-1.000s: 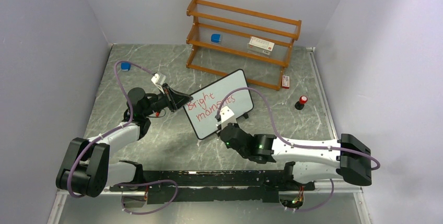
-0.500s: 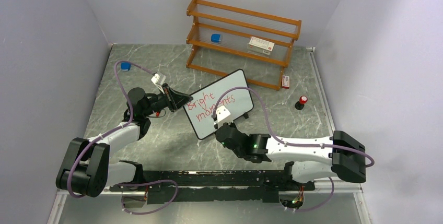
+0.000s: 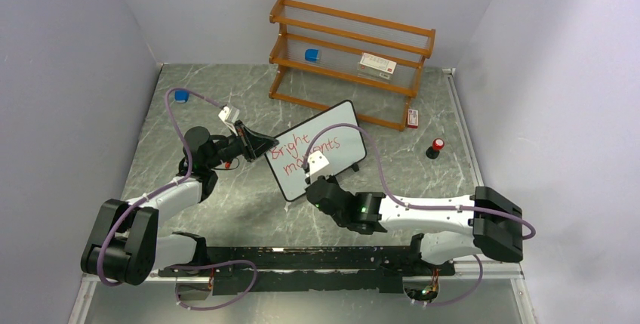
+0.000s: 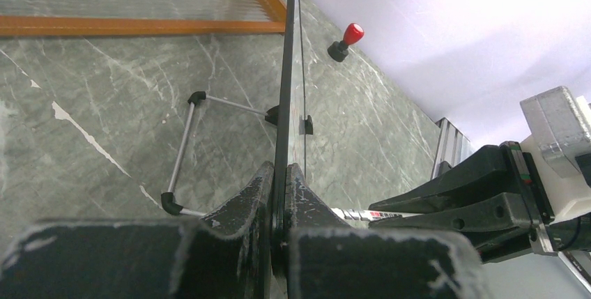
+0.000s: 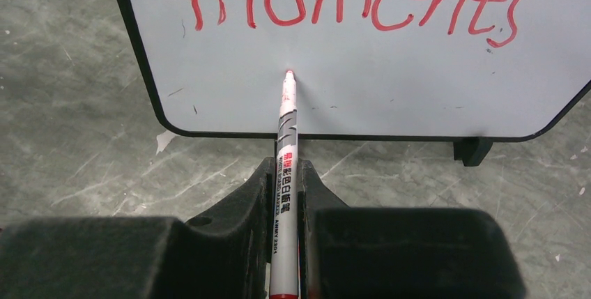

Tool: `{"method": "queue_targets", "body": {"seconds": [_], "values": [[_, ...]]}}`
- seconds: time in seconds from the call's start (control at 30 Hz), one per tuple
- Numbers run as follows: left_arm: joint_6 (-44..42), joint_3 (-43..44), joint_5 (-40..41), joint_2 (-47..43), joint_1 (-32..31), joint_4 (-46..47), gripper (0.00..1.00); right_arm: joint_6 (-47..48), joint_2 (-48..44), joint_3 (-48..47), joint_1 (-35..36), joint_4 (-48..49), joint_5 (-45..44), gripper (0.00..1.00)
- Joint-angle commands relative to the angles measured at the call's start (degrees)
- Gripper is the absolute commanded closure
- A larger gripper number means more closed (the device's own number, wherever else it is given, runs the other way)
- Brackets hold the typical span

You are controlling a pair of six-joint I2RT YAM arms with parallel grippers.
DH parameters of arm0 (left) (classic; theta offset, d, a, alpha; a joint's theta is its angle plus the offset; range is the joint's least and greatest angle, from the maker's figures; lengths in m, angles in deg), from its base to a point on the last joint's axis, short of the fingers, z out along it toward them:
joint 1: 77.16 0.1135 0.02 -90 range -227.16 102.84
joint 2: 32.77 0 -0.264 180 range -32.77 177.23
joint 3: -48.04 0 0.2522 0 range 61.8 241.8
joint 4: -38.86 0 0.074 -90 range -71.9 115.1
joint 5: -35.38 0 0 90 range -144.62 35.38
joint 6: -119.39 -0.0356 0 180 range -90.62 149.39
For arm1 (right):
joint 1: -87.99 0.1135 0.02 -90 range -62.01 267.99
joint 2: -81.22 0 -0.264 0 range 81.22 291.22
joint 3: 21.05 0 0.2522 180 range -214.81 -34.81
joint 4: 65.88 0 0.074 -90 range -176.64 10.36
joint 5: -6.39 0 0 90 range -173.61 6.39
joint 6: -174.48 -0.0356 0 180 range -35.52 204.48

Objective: Write a sentence on the whiteboard

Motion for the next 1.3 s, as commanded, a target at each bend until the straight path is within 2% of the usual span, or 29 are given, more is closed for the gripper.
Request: {"method": "queue_targets", "body": {"seconds": [0.0,0.73,0.97,1.27], "values": [[-2.29,0.03,-0.05,0.39,-0.52,-1.70,0.95,0.43,0.21,-1.85,0.26,2.78,-1.42,1.00],[-2.56,0.30,0.21,0.41,-0.52,-2.18,0.95,1.18,2.58,-3.29,1.30,-3.48,4.01,1.00],[-2.55,0.29,0.23,0.21,-0.52,-2.31,0.95,0.89,2.17,-2.98,1.30,-6.21,1.57,1.00],[-2.58,0.28,0.17,0.05,-0.52,-2.35,0.95,0.11,1.54,-2.60,1.25,-4.29,-1.74,1.00]]}}
